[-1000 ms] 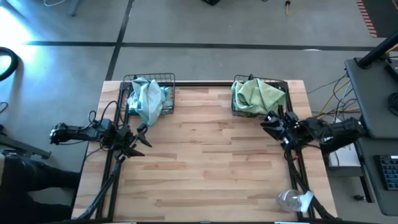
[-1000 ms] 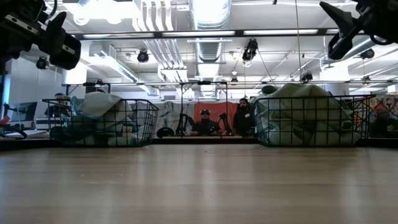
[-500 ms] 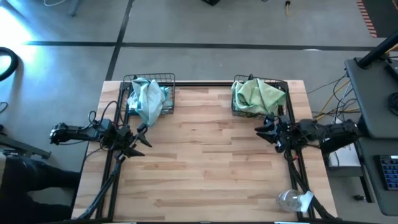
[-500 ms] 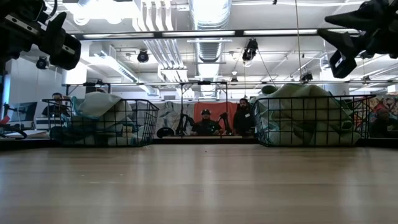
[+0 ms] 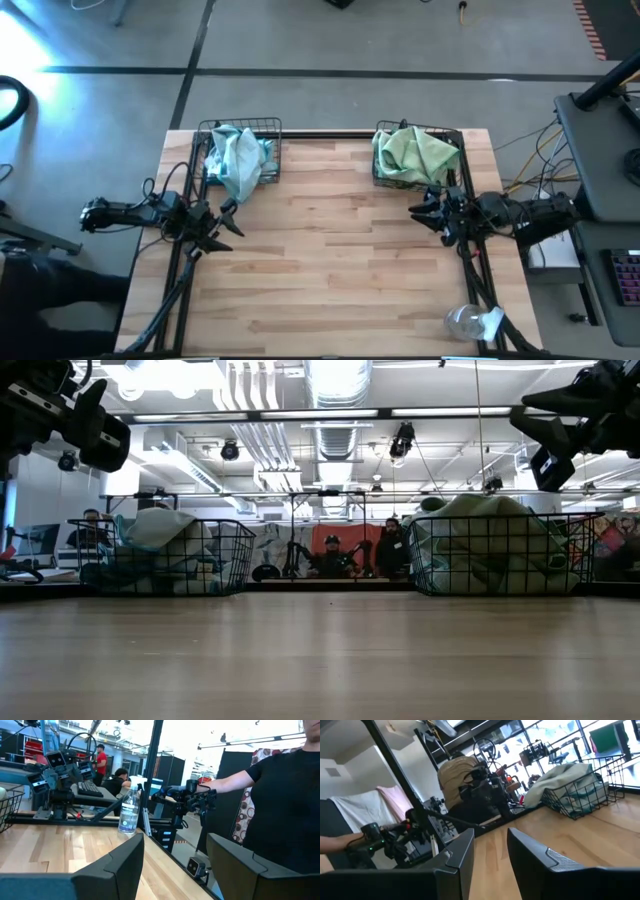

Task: Sort microfiber towel by color & place in baskets
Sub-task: Return to Home Position

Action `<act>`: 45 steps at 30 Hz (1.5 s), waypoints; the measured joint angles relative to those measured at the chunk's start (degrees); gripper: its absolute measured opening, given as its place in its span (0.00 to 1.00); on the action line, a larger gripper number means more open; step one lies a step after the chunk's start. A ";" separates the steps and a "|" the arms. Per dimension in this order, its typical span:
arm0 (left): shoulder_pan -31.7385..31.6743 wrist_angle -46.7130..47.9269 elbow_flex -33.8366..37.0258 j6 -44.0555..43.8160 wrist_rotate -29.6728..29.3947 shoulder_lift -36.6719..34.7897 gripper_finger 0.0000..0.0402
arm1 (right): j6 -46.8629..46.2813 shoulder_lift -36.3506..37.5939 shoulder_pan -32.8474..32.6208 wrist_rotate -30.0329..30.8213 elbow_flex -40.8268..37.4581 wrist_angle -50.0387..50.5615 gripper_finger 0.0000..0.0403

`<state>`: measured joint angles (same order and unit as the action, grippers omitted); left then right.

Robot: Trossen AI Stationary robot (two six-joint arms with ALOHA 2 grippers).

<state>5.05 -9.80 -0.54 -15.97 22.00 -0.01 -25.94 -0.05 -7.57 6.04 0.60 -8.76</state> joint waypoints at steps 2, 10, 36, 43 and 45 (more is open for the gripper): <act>-0.01 -0.01 0.00 0.00 0.00 0.00 0.50 | -0.01 0.00 0.00 0.00 0.00 -0.03 0.28; 0.01 0.00 0.00 0.00 0.00 0.00 0.50 | 0.00 -0.10 0.00 0.00 0.00 -0.02 0.28; -0.01 0.43 -1.22 0.00 0.00 0.17 0.50 | -0.01 -0.83 -0.02 0.01 0.00 0.00 0.28; 0.01 0.43 -1.22 0.00 0.00 0.17 0.50 | 0.00 -0.83 -0.02 0.00 0.00 0.00 0.28; 0.00 0.44 -1.22 0.00 0.00 0.19 0.50 | -0.01 -0.83 -0.02 0.01 0.00 -0.01 0.28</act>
<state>5.05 -9.36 -1.76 -15.97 22.00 0.17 -25.95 -0.89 -7.60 6.05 0.60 -8.76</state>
